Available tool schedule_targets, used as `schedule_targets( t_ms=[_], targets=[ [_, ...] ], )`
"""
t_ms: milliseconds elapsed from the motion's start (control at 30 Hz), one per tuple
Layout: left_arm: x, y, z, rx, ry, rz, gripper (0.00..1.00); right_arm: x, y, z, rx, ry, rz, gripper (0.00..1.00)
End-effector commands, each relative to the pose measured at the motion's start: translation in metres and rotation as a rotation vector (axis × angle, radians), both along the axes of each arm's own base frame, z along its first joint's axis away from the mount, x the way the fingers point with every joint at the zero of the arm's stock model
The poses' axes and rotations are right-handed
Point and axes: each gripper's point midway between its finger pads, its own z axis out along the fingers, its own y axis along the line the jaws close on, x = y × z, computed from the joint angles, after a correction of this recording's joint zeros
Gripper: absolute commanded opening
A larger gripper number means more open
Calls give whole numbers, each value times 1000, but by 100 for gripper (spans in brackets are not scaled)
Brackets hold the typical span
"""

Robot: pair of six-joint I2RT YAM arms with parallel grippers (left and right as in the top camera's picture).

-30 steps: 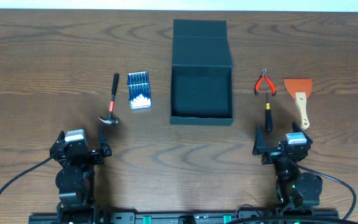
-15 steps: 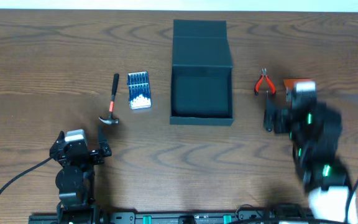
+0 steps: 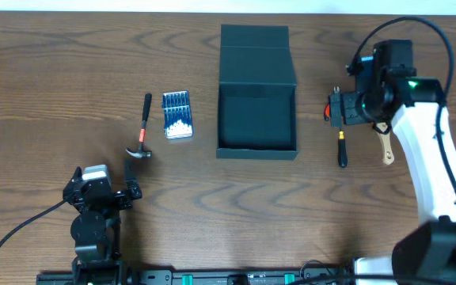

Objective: Pack container
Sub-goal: 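Reach the right gripper to the yellow-handled screwdriver and grasp it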

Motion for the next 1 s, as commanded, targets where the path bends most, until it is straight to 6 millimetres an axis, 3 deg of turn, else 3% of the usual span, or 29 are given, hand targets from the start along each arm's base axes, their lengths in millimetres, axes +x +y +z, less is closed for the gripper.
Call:
schedule_targets(
  t_ms=[0, 367, 967],
  targets=[
    [-4, 3, -18, 8, 56, 17, 99, -1, -8, -8, 2, 41, -33, 99],
    [-4, 3, -18, 8, 56, 17, 99, -18, -41, -50, 11, 211, -114, 99],
    [-4, 3, -18, 8, 56, 17, 99, -34, -37, -133, 30, 475, -93, 95]
  ],
)
